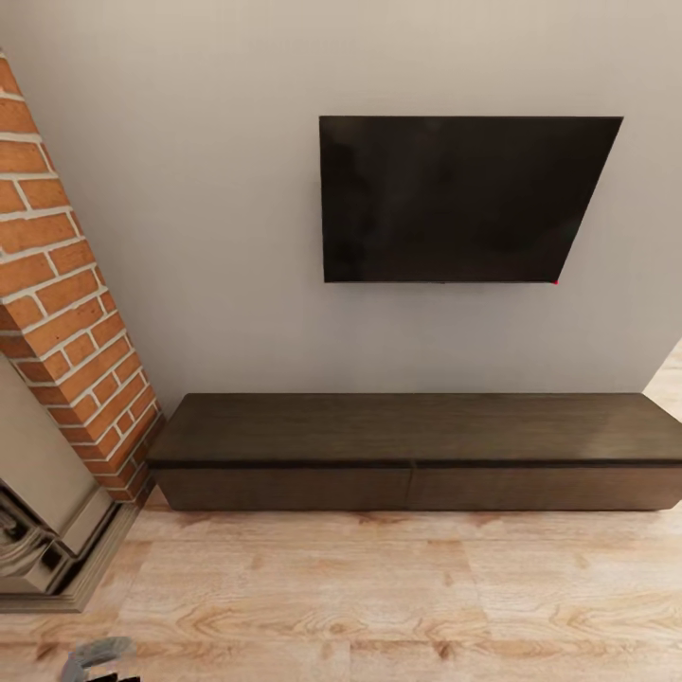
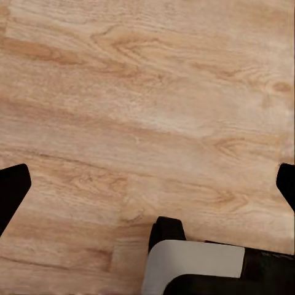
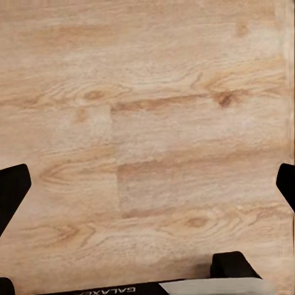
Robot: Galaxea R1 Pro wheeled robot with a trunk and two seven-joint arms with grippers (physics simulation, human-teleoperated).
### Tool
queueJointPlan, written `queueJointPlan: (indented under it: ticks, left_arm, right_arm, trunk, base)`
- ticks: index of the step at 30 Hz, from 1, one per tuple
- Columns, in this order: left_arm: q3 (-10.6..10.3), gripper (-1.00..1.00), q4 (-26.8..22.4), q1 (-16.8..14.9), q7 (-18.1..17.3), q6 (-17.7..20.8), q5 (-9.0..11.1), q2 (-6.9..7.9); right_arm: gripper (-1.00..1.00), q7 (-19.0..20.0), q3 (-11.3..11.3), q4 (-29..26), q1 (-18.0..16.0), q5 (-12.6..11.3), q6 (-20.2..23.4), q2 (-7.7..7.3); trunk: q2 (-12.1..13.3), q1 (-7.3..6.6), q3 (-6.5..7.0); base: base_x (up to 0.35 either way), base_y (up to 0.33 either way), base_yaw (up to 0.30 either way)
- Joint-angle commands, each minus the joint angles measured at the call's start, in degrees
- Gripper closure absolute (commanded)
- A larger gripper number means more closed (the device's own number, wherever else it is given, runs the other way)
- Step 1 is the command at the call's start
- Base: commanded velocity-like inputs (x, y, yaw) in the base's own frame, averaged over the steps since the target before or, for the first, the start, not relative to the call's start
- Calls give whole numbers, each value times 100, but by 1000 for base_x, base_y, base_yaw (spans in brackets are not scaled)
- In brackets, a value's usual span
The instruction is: Place each of the two pumpkins and all three candles from the living room inside a cabinet in the living room (use any cabinet), then make sure every cabinet is closed, and position the cauldron so it is next to a table in the living room.
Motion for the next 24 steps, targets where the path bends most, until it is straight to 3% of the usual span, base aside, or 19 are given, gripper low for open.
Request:
queueJointPlan:
  ticks: [1,2,4,5,7,8,10,11,13,15,18,24]
  left_arm:
    - [277,-100,-488,2,-341,680,8,113]
    - [392,-100,-720,2,-498,979,9,163]
    - [677,-100,-1497,2,-1056,1844,16,326]
    - [717,-100,-1621,1,-1187,1967,18,359]
    - [815,-100,-1915,-4,-1682,2258,21,441]
    - [829,-100,-1956,-4,-1792,2298,22,451]
    - [863,-100,-2048,-6,-2133,2390,25,472]
    - [867,-100,-2062,-7,-2193,2402,27,476]
    - [877,-100,-2096,-40,-2350,2435,35,495]
    - [881,-100,-2107,-67,-2415,2438,38,502]
    - [862,-100,-2115,-85,-2471,2438,42,482]
    - [722,-100,-2082,-93,-2513,2438,182,360]
  right_arm:
    - [-100,14,-218,-11,-13,-17,3,-2]
    - [-100,23,-349,-20,-17,-33,4,-3]
    - [-100,108,-980,-50,-38,-149,4,-6]
    - [-100,163,-1147,-55,-48,-195,3,-6]
    - [-100,617,-1753,-74,-111,-464,4,1]
    - [-100,787,-1883,-79,-133,-556,5,1]
    - [-100,1621,-2300,-92,-212,-1019,19,-2]
    - [-100,1841,-2381,-92,-231,-1158,22,-3]
    - [-100,2632,-2593,-92,-287,-1722,17,-6]
    - [-100,3026,-2663,-92,-317,-2053,13,-10]
    - [-100,3316,-2719,-92,-406,-2339,8,-11]
    - [-100,3501,-2747,-91,-743,-2508,6,8]
  trunk:
    - [0,0,-1]
    - [0,0,-1]
    - [0,0,-1]
    - [0,0,-1]
    - [0,0,-1]
    - [0,0,-1]
    - [0,0,-1]
    - [0,0,-1]
    - [-40,22,-19]
    - [-120,66,-55]
    - [-241,132,-109]
    - [-481,264,-216]
  base:
    - [0,0,0]
    - [0,0,0]
    - [0,0,0]
    - [0,0,0]
    - [0,0,0]
    - [0,0,0]
    - [0,0,0]
    - [0,0,0]
    - [0,0,0]
    - [0,0,0]
    - [0,0,0]
    - [0,0,0]
